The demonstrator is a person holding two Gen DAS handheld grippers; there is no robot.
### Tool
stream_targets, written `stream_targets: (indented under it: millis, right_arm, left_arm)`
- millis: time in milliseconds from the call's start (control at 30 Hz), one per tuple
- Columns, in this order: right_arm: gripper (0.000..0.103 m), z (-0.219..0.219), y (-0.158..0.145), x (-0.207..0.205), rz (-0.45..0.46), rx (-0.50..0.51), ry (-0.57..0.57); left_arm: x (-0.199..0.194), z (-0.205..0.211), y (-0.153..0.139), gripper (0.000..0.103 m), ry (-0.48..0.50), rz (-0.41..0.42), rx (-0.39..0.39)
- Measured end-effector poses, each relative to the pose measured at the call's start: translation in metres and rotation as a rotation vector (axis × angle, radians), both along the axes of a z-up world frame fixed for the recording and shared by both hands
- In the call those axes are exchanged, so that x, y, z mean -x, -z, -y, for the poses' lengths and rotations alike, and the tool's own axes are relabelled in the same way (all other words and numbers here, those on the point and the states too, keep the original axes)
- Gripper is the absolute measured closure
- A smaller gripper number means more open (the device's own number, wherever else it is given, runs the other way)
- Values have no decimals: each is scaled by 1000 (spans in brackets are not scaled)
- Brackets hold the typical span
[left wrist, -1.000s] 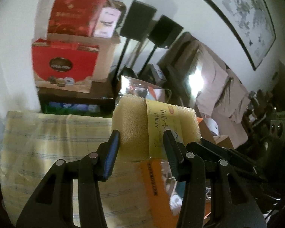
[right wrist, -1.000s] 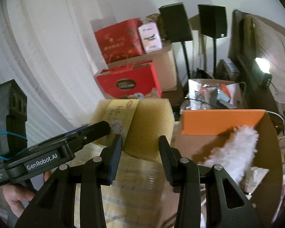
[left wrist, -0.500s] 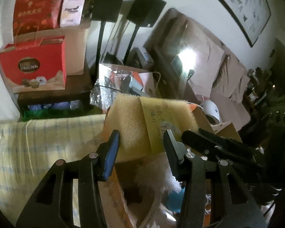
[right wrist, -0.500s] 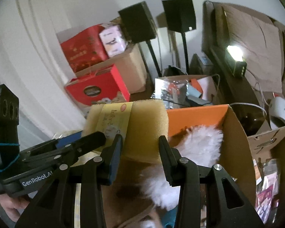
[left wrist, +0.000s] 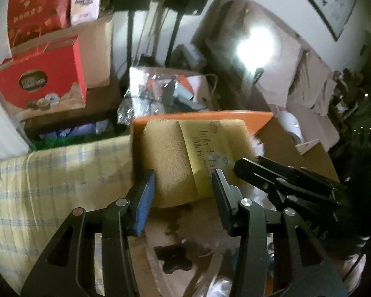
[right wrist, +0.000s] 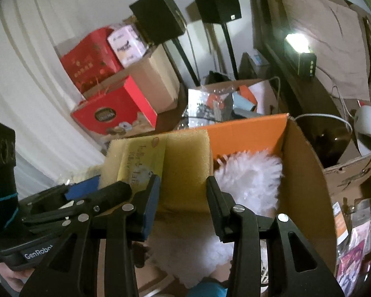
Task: Organize objects
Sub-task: 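Lift the sponge box with both tools and carry it over the orange box, then lower the sponge box into the orange box and open both tools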
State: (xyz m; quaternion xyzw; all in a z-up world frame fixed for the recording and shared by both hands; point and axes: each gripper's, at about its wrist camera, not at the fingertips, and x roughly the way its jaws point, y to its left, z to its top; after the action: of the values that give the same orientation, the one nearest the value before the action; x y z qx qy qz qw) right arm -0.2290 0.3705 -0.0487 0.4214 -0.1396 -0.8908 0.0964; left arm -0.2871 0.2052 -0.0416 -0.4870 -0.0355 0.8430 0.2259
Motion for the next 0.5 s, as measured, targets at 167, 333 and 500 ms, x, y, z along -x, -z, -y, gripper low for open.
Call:
stream_targets:
  millis: [167,333,500]
  right_arm:
    - [66,15,21,9,45,-43,-35]
    - [66,6,29,12,63,-8,-14]
    - [68,8,24,9,49,-46,-13]
  left_arm:
    - [-2,-2,3,60,10,0,37]
    - [-3,7,-5,48,-2,14,-15]
    - [-13,23,-28,28,-14,-41,-49]
